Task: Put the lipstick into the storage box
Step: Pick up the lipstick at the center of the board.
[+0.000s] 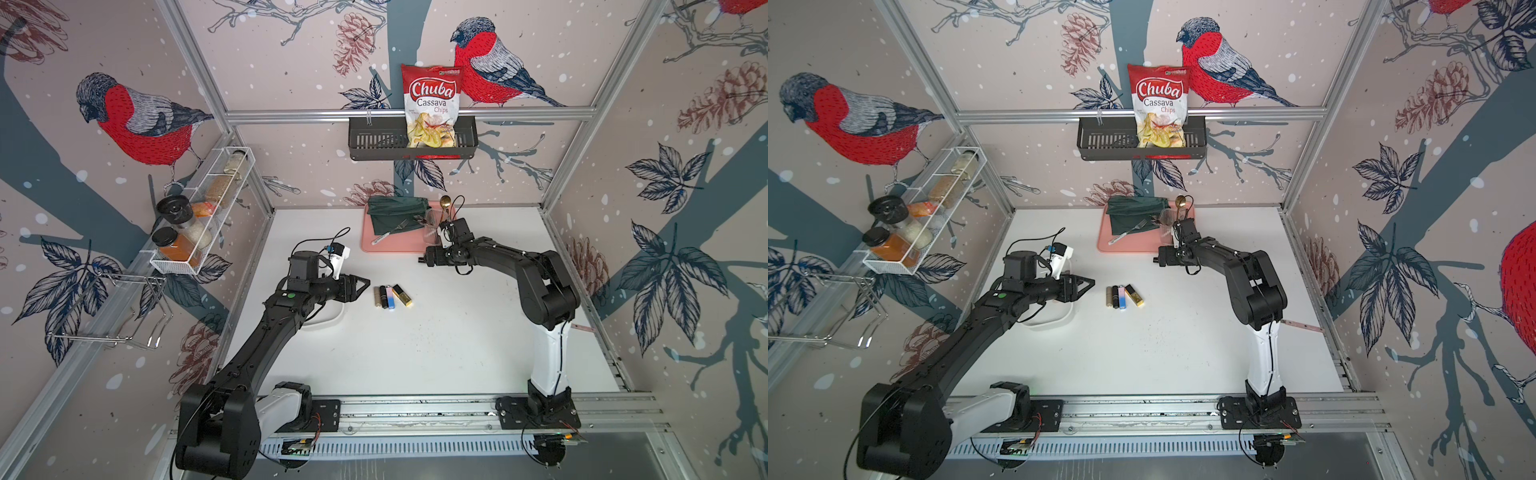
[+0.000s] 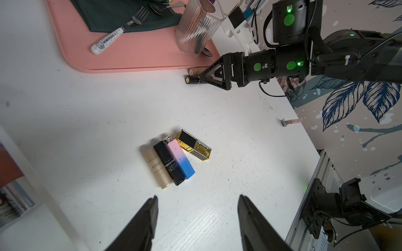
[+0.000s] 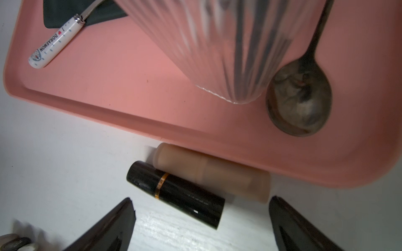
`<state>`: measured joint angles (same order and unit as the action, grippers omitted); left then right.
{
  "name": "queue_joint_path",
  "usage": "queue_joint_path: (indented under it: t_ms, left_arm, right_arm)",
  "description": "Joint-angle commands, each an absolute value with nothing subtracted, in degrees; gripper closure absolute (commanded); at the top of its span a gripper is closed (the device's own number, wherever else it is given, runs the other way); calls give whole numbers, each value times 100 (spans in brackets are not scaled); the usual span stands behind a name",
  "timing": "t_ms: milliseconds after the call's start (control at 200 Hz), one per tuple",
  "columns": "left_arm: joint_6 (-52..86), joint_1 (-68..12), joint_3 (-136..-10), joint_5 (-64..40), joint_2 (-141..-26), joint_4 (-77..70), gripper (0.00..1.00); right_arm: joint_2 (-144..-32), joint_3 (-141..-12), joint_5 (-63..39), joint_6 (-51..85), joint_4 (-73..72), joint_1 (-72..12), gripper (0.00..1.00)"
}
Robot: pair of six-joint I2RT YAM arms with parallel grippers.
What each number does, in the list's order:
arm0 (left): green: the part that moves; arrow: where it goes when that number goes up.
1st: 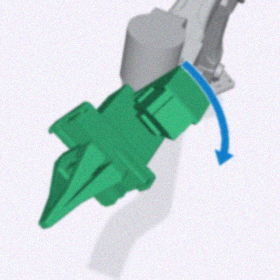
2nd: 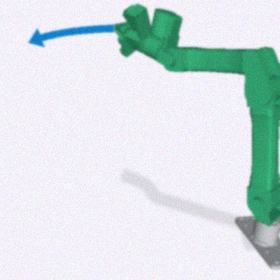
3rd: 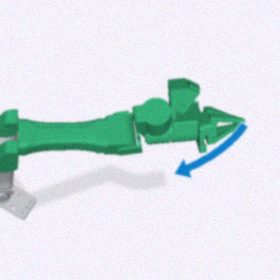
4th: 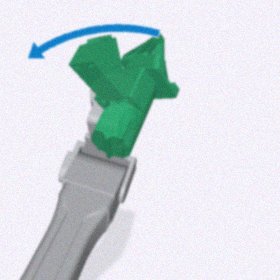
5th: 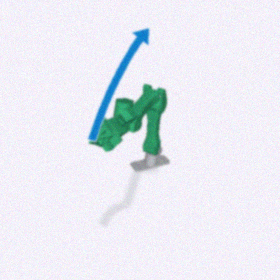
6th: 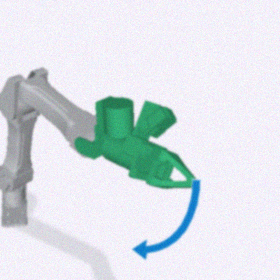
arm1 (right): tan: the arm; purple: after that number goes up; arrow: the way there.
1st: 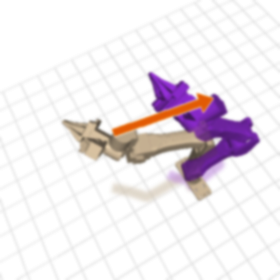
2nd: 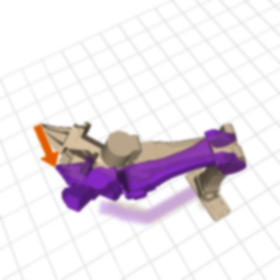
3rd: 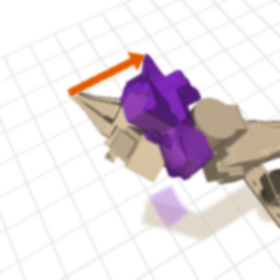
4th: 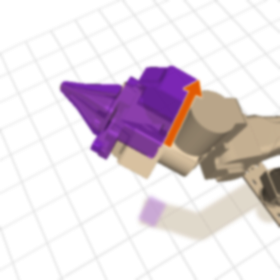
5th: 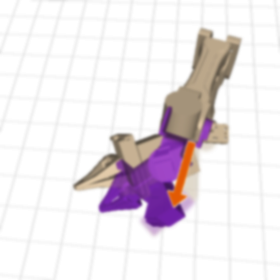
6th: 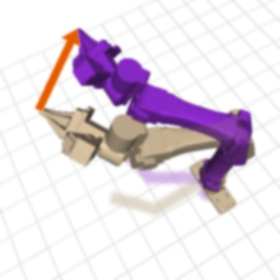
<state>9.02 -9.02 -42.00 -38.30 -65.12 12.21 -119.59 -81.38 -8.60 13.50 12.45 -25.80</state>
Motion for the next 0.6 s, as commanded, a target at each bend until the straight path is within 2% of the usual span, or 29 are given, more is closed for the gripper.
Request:
queue_joint_path:
  t_ms: [0, 595]
  left_arm:
    - [826, -902, -4201, -3773, -6529, 1081, 38]
    - [822, -903, -4209, -3656, -6548, 1133, 38]
  right_arm:
    - [-11991, -8196, -1097, 1362, 1231, -2606, 0]
    - [-11663, -7610, -1805, 1409, 754, -2899, 0]
